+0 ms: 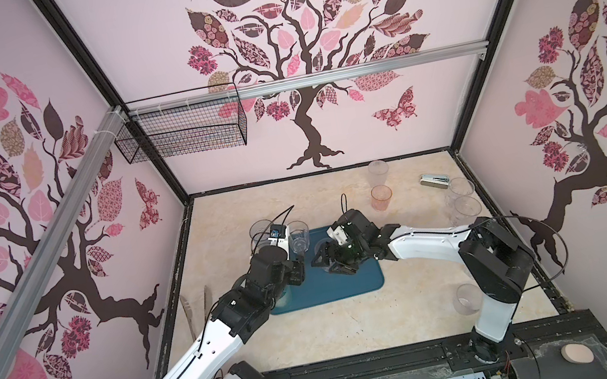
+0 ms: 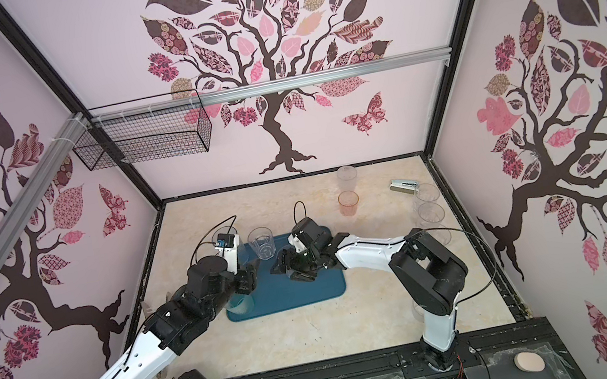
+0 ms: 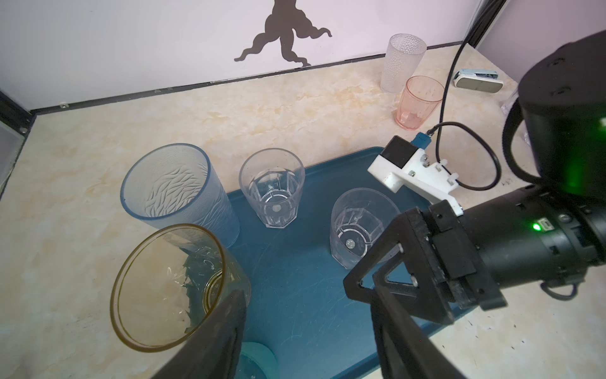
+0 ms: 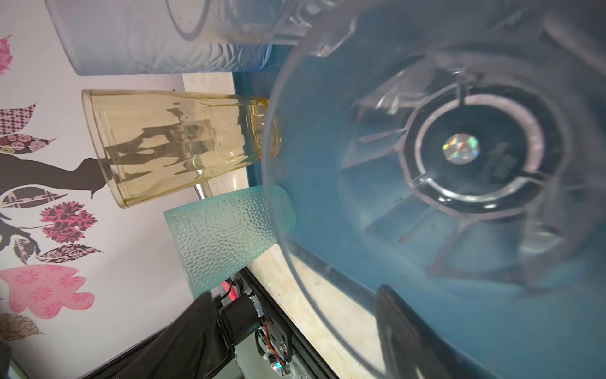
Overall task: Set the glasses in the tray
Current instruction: 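Open the right gripper and draw it back from the placed clear cup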
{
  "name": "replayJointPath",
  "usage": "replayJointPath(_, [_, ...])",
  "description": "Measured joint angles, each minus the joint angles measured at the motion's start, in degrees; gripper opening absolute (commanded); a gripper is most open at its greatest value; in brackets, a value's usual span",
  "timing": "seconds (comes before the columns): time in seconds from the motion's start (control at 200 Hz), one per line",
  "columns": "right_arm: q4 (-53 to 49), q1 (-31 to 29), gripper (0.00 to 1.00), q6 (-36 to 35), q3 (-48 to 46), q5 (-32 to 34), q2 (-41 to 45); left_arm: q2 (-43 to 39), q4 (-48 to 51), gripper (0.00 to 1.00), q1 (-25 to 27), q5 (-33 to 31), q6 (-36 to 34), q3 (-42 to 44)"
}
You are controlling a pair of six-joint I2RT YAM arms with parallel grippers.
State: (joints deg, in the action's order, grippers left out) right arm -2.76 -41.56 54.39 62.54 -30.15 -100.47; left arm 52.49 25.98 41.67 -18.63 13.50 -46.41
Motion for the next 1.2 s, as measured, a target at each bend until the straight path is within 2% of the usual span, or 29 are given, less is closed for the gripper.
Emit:
replayJointPath(0.22, [-7.72, 6.95, 0.92, -7.56, -0.13, 1.44, 4.72, -0.28, -0.83, 0.65, 0.00, 0.09, -0.09, 0.57])
replayJointPath(0.37, [-10.80, 10.01, 0.93, -10.82, 0.94, 1.84, 3.41, 1.07, -1.03, 0.65, 0.00, 1.01, -0.26, 0.57])
replayJointPath(0.6, [-9.66, 9.22, 0.89, -11.30, 5.73, 0.04, -2.34, 0.04, -0.98, 0.65, 0.00, 1.20, -0.26, 0.57])
replayJointPath(0.91, [-6.12, 5.70, 0.87, -7.41, 5.97, -0.70, -3.93, -1.14, -1.03, 0.65, 0.00, 1.18, -0.17, 1.14])
replayJointPath(1.2, [-4.42, 1.99, 0.87, -4.33, 10.56, -0.74, -7.78, -1.60, -0.96, 0.65, 0.00, 1.14, -0.22, 1.55])
